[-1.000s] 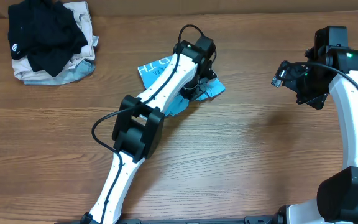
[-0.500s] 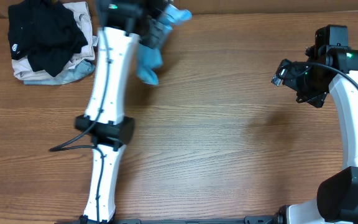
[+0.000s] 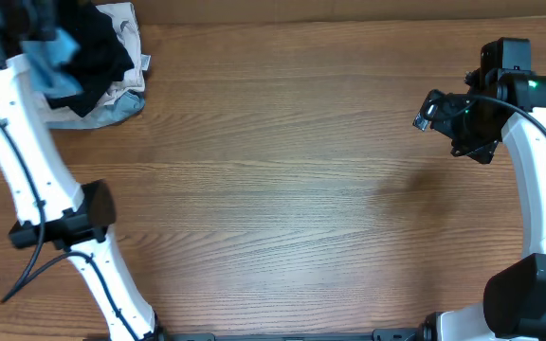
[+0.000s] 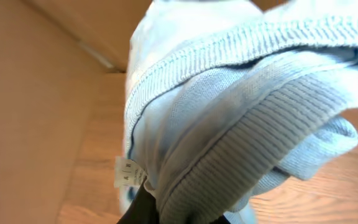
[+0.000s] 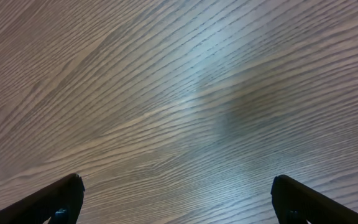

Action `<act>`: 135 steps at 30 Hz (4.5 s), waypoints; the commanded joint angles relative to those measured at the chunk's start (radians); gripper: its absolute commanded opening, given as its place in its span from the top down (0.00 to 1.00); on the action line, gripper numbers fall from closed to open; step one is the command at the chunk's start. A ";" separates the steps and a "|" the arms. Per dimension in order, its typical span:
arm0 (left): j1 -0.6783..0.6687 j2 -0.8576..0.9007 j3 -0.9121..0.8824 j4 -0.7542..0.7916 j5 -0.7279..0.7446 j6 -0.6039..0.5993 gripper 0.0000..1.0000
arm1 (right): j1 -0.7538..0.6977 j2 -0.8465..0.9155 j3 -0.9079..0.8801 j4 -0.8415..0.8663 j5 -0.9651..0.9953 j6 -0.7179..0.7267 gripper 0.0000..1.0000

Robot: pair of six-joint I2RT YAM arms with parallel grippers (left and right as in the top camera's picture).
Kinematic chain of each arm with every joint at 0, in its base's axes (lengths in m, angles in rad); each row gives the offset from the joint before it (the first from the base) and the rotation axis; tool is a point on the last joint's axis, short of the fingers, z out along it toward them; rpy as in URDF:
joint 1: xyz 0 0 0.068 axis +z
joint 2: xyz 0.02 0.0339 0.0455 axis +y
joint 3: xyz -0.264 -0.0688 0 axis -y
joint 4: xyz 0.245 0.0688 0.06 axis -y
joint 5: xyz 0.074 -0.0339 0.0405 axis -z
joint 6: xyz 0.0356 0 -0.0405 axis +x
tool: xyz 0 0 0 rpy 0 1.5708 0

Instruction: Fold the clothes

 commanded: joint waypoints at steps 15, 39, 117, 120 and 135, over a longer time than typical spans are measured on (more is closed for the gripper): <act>0.148 -0.033 -0.311 0.426 -0.042 -0.201 0.96 | 0.003 -0.024 0.017 0.009 -0.010 0.003 0.00; -0.026 0.094 -0.721 0.904 -0.005 -0.414 0.96 | 0.003 -0.024 0.017 -0.039 -0.058 0.003 0.00; 0.021 -0.132 -0.426 0.462 0.054 -0.193 0.00 | 0.003 -0.214 1.027 -0.441 0.104 -0.140 0.00; 0.021 -0.132 -0.426 0.462 0.055 -0.193 0.00 | 0.003 -0.221 1.027 -0.441 0.104 -0.140 0.00; 0.021 -0.132 -0.426 0.462 0.055 -0.193 0.00 | 0.003 -0.382 0.625 -0.116 0.077 -0.222 0.00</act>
